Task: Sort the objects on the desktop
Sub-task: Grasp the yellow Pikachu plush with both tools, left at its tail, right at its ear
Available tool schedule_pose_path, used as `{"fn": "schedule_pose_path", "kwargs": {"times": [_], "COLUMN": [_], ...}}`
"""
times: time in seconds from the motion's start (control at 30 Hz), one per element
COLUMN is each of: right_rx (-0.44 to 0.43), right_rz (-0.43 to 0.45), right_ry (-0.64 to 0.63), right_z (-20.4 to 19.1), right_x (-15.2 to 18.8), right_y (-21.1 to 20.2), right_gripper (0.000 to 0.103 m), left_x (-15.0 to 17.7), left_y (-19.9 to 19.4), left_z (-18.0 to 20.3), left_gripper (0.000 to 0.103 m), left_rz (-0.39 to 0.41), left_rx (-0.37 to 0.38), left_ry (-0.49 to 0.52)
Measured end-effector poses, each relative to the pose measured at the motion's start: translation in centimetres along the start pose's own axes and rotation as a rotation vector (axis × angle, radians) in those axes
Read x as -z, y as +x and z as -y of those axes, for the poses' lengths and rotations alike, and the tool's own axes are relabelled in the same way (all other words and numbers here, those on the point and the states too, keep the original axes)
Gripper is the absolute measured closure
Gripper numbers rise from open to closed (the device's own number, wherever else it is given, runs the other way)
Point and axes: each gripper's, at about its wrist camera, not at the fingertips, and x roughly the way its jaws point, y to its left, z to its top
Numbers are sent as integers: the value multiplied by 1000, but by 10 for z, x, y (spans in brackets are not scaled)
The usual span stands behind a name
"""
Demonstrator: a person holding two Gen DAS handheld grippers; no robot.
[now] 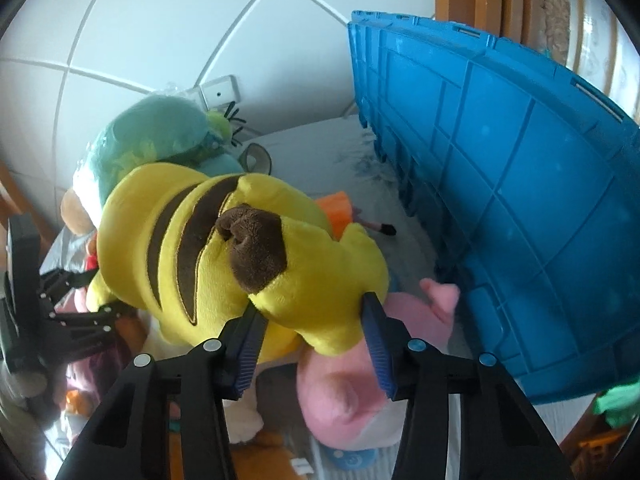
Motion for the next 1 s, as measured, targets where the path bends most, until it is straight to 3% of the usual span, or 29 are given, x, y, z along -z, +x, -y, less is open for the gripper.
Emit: {"fn": "schedule_pose_path", "kwargs": {"times": [0.07, 0.13, 0.2, 0.3, 0.33, 0.37, 0.4, 0.6, 0.67, 1.0], "right_rx": [15, 27, 40, 30, 24, 20, 16, 27, 26, 14], "right_rz": [13, 11, -1, 0, 1, 1, 0, 20, 38, 202], "right_ry": [-3, -5, -7, 12, 20, 23, 25, 13, 6, -49], "right_z": [1, 3, 5, 11, 13, 13, 11, 7, 6, -6], "right_x": [-2, -5, -10, -13, -14, -14, -13, -10, -9, -15], "right_y": [-1, 2, 11, 20, 23, 25, 26, 32, 28, -42], "right_gripper": [55, 43, 25, 25, 28, 47, 73, 77, 79, 81], "left_x": [0, 1, 1, 0, -1, -2, -3, -5, -6, -9], "left_y": [-1, -2, -3, -6, -6, -6, -7, -3, -11, -97], "left_z": [-3, -5, -4, 1, 2, 5, 7, 5, 5, 6], "left_gripper": [66, 66, 67, 71, 71, 71, 71, 71, 77, 78], "left_rz": [2, 6, 11, 24, 28, 29, 30, 14, 35, 183], "left_rx": [15, 24, 26, 22, 22, 20, 19, 23, 29, 18], "left_ry": [-15, -29, -39, -39, -38, -36, -35, -81, -83, -97]}}
